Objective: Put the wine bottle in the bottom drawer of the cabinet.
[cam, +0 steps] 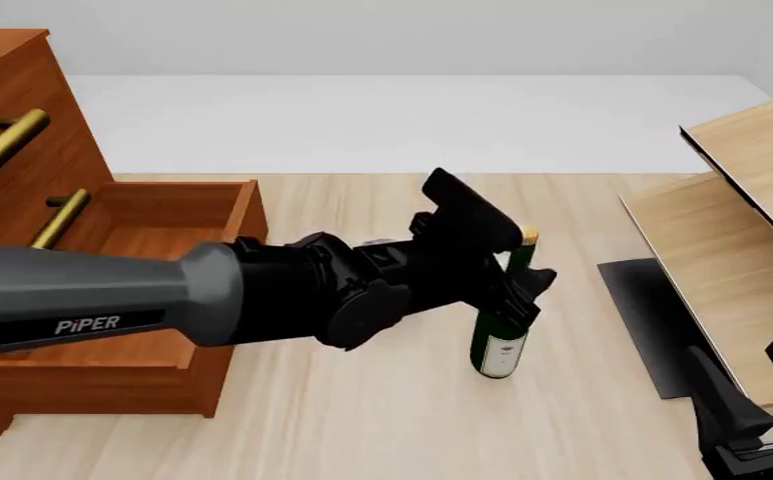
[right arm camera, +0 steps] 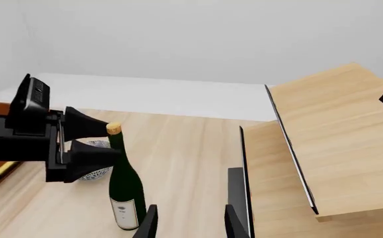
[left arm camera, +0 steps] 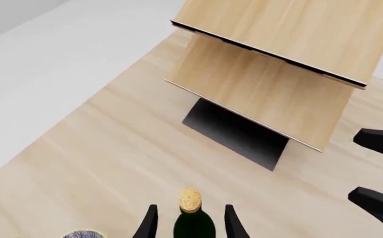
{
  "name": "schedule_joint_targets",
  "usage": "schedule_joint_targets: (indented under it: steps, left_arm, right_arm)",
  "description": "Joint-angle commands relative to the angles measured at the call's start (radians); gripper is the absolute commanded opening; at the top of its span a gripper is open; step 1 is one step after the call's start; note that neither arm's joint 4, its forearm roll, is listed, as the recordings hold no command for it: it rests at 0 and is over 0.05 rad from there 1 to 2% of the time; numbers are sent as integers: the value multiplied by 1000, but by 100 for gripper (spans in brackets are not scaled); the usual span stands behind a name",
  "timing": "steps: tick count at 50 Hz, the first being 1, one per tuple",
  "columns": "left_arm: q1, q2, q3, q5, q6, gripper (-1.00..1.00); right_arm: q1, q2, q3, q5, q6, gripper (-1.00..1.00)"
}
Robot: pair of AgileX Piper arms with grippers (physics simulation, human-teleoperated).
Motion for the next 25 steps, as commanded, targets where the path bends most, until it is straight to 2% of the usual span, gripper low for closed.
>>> schedule_joint_targets:
  steps: [1,13,25]
  left_arm:
    - [3,7,0,-3,-7,-100]
    - [4,-11,-2,6,-31,-100]
    - [1,-44,2,19,-10,-100]
  right_arm:
    - [-1,-1,0,0,0,100]
    - [-1,-5,0,5,-1,100]
    - [0,-4,0,3,-3,100]
